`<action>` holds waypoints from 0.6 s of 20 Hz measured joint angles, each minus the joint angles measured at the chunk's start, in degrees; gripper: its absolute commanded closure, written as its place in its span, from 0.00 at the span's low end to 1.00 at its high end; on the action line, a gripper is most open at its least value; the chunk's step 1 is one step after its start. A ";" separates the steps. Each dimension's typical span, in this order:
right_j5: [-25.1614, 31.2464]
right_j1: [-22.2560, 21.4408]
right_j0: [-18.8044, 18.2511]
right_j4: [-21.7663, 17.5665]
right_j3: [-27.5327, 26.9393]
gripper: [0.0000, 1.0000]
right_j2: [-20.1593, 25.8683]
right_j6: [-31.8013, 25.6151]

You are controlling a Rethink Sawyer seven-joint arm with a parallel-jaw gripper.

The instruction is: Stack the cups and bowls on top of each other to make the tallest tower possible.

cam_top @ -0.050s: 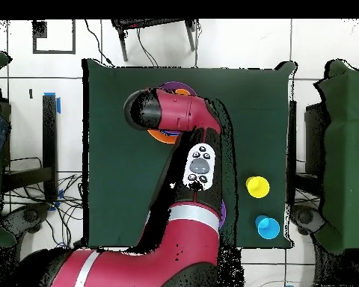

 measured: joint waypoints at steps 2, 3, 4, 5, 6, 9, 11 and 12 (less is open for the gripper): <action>0.00 0.00 0.02 0.00 0.00 1.00 0.00 0.00; 0.00 -0.01 0.03 0.00 0.02 1.00 -0.01 0.00; 0.00 -0.02 0.06 0.00 0.05 1.00 -0.03 0.00; 0.00 -0.04 0.08 0.00 0.08 1.00 -0.06 0.00; 0.00 -0.06 0.23 0.00 0.20 1.00 -0.19 0.00; 0.00 -0.09 0.79 0.00 0.41 1.00 -0.63 0.00; 0.00 -0.09 1.03 0.00 0.48 1.00 -0.77 0.00; 0.00 -0.09 1.62 0.00 0.57 1.00 -1.10 0.00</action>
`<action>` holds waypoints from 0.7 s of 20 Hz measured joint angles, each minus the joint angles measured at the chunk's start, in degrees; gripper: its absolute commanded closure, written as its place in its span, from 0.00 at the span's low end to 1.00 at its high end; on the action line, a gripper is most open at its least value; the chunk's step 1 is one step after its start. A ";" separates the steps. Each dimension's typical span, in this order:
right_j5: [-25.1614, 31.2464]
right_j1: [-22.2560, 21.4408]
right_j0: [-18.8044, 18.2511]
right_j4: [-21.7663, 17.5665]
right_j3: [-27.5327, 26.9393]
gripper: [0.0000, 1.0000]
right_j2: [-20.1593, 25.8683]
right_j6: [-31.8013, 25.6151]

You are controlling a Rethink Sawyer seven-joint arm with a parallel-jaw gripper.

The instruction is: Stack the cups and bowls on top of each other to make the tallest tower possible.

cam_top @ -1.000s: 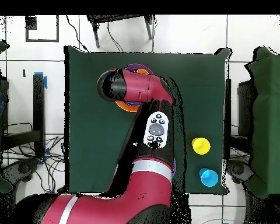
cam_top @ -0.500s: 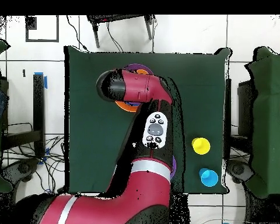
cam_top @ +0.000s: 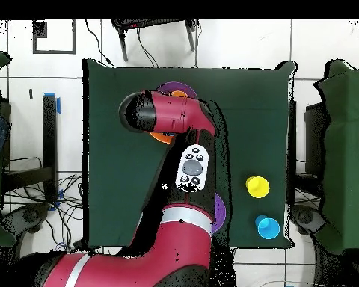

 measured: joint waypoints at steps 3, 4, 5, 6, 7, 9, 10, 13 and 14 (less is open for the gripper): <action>0.00 0.00 0.47 0.00 0.00 1.00 -0.18 0.00; 0.00 0.00 0.63 0.00 0.00 1.00 -0.23 0.00; 0.00 0.00 0.79 0.00 0.00 1.00 -0.28 0.00; 0.00 -0.01 0.87 0.00 0.00 1.00 -0.30 0.00; 0.00 0.00 0.91 0.00 0.00 1.00 -0.29 0.00; 0.00 -0.01 0.92 0.00 0.03 1.00 -0.30 0.00; 0.00 0.00 0.92 0.00 0.06 1.00 -0.33 0.00; 0.00 0.00 0.92 0.00 0.15 1.00 -0.40 0.00; 0.00 0.00 0.92 0.00 0.16 1.00 -0.40 0.00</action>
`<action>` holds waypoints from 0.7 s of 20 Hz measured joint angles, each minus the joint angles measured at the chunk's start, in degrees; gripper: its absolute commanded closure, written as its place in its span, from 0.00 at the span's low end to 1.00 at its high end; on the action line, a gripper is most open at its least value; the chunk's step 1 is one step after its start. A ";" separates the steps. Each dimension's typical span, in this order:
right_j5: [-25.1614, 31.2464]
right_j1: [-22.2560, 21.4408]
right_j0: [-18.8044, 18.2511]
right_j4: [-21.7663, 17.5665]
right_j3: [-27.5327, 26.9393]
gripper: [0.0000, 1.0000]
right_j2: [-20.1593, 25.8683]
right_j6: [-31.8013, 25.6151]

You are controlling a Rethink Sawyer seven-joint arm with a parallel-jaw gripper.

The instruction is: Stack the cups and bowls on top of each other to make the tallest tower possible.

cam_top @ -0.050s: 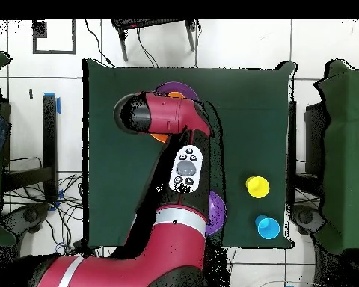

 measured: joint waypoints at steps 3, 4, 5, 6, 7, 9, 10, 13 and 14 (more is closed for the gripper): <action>0.00 -0.01 0.00 0.00 0.01 1.00 0.00 0.00; 0.00 -0.01 0.00 0.00 0.01 1.00 0.00 0.00; 0.00 -0.01 -0.01 0.00 0.02 1.00 0.01 0.00; 0.00 -0.01 -0.04 0.00 0.02 1.00 0.01 0.00; 0.00 -0.01 -0.06 0.00 0.02 1.00 0.01 0.00; 0.00 -0.01 -0.11 0.00 0.02 1.00 0.00 0.00; 0.00 -0.01 -0.16 0.00 0.02 1.00 0.00 0.00; 0.00 -0.02 -0.29 0.00 0.02 0.00 0.00 0.00; 0.00 -0.02 -0.31 0.00 0.02 0.00 0.00 0.00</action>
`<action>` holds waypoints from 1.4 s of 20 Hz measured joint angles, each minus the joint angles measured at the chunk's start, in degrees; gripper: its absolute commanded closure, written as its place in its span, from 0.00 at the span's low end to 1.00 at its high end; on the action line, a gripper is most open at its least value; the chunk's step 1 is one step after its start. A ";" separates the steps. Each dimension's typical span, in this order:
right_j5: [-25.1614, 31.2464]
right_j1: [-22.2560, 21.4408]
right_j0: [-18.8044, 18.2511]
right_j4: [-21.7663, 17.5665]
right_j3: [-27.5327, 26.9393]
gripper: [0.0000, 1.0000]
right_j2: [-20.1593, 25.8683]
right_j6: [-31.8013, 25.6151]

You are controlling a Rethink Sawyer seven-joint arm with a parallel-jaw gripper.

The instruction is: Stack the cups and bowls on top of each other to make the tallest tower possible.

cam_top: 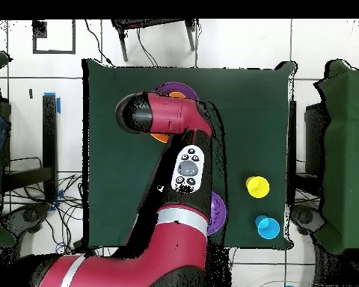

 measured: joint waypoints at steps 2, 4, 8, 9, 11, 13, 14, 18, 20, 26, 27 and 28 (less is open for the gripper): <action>0.00 0.00 0.00 0.00 0.00 0.00 0.00 0.00; 0.00 0.00 0.00 0.00 0.00 0.00 0.00 0.00; 0.00 0.00 0.00 0.00 0.00 0.00 0.00 0.00; 0.00 -0.01 0.00 0.00 0.00 0.00 0.00 0.00; 0.00 -0.01 0.00 0.00 0.00 0.00 0.00 0.00; 0.00 -0.01 0.00 0.00 0.00 0.00 0.00 0.00; 0.00 -0.01 0.00 0.00 0.01 0.00 0.00 0.00; 0.32 -0.25 -0.02 0.00 0.23 0.00 0.01 0.00; 1.00 -0.87 -0.19 0.00 0.88 0.00 0.03 0.00; 1.35 -3.45 -1.99 0.00 3.75 0.00 0.87 0.00; 1.35 -3.86 -2.36 0.00 4.23 0.00 1.05 0.00; 1.35 -4.50 -2.91 0.01 5.05 0.00 1.24 0.00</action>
